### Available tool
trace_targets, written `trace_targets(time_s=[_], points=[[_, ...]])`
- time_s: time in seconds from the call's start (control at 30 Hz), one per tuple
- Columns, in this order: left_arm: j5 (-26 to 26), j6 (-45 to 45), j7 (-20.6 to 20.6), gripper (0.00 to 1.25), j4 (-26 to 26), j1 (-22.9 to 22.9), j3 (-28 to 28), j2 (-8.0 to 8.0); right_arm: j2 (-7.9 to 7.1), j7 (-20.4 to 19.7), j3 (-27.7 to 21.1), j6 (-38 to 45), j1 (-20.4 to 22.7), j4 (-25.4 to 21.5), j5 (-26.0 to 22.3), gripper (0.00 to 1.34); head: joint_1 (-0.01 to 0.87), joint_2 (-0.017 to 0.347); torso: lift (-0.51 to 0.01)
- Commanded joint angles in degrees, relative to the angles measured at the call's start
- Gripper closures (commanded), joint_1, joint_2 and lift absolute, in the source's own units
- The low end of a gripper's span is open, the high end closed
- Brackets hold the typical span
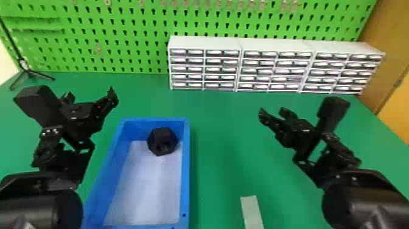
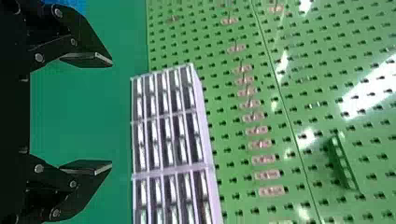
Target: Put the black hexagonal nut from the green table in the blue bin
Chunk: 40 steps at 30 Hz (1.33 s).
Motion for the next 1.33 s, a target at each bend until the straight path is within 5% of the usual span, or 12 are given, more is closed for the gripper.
trace_targets(time_s=[0.0, 0.3, 0.57, 1.3], points=[[0.0, 0.0, 0.0, 0.12, -0.2, 0.1, 0.1, 0.00, 0.98, 0.0, -3.9, -0.8, 1.3, -0.7, 1.2, 0.49, 0.692, 0.008, -0.097], [0.1, 0.0, 0.0, 0.12, -0.5, 0.3, 0.8, 0.00, 1.51, 0.0, -9.1, -1.6, 3.6, -1.2, 1.2, 0.49, 0.692, 0.008, -0.097], [1.0, 0.0, 0.1, 0.12, -0.6, 0.6, 1.2, 0.00, 0.36, 0.0, -11.5, -2.5, 4.3, -1.2, -0.5, 0.49, 0.692, 0.008, -0.097], [0.7, 1.1, -0.7, 0.12, -0.1, 1.1, 2.6, 0.00, -0.60, 0.0, -12.7, -2.5, 4.0, -0.4, -3.5, 0.49, 0.692, 0.008, -0.097]])
